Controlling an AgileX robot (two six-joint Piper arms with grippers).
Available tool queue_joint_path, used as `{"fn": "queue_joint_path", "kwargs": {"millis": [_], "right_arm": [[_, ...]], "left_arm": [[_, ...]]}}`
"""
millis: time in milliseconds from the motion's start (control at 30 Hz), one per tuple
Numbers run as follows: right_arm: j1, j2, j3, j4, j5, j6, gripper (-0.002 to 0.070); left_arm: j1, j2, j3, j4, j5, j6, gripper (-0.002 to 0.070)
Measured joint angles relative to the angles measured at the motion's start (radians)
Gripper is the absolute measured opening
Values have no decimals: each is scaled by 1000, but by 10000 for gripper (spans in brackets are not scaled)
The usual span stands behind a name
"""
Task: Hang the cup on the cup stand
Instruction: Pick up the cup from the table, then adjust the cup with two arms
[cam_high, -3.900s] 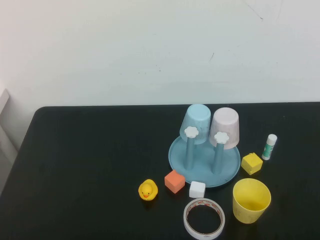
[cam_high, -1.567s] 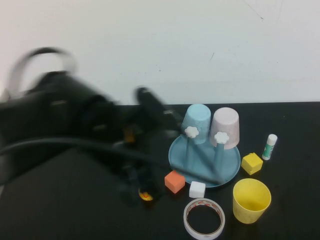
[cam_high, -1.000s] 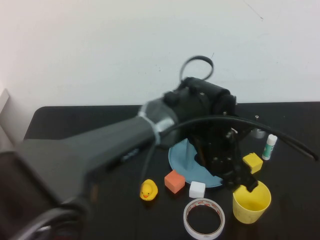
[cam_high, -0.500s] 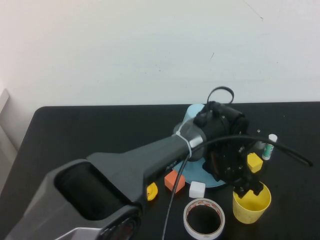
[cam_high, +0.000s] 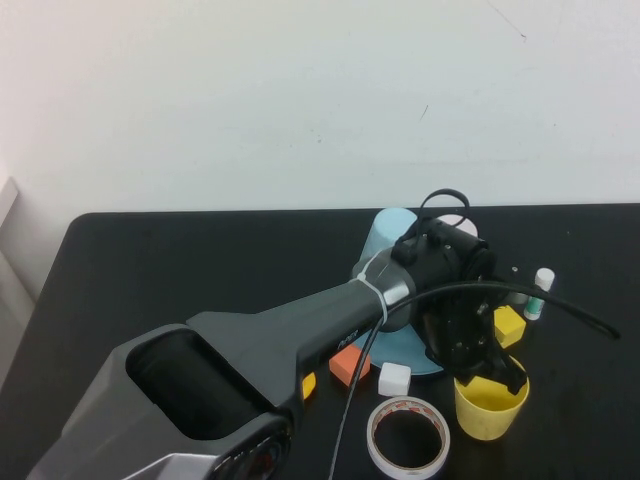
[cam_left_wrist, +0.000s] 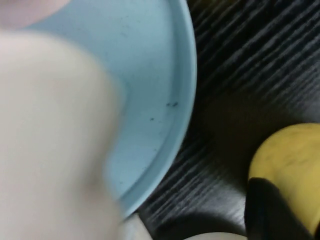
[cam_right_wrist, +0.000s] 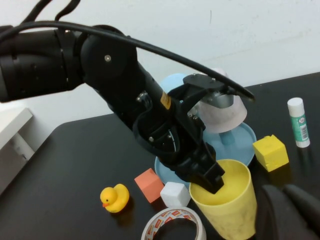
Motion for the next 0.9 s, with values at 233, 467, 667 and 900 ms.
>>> {"fn": "queue_joint_path", "kwargs": {"millis": [233,467,667,900], "right_arm": [[0,0,0,0,4,-8,-1],[0,0,0,4,4,-14,-1],[0,0,0,6,6,-14,-1],[0,0,0,7,6,-16,-1]], "left_arm": [[0,0,-2,-71,31,66,13],[-16,-121,-2,29,126,154,11],[-91,-320,69,198,133,170,11],[-143,-568,382,320,-16,100,11]]}}
